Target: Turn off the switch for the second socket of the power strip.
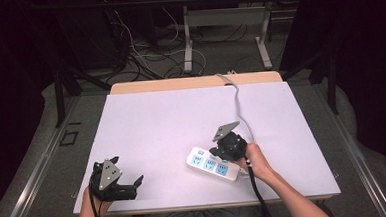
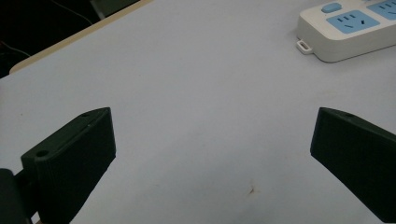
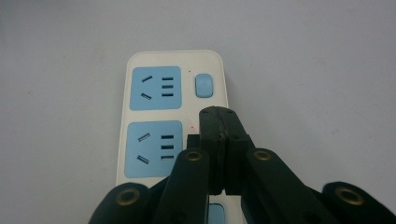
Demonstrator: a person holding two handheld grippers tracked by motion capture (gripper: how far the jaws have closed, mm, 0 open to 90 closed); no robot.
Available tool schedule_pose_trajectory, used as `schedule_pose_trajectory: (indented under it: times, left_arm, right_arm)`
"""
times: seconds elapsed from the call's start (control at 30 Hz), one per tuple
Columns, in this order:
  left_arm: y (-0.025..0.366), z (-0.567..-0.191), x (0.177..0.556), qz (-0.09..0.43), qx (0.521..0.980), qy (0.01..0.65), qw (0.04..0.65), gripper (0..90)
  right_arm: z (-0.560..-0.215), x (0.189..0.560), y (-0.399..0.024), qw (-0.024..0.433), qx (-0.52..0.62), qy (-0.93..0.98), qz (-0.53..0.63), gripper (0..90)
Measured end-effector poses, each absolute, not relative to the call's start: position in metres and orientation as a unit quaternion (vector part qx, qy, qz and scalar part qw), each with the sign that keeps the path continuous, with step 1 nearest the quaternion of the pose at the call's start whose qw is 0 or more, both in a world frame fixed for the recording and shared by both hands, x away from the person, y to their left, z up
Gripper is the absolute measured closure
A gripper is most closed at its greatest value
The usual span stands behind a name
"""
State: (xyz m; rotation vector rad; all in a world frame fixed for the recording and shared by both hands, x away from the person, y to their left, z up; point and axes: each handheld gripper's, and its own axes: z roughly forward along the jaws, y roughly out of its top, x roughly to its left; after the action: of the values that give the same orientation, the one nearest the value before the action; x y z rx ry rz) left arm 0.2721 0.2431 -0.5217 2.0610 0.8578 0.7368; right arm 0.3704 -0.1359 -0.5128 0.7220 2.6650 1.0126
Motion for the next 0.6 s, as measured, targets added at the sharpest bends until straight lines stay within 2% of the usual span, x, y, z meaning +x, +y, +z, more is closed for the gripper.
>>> schedule_pose_trajectory:
  times: [0.6]
  left_arm:
    - [0.2435,-0.521,0.2718,0.288,0.811,0.336,0.382,0.2]
  right_arm:
    - [-0.5234,0.371,-0.1304,0.103,0.25,0.905,0.33,90.0]
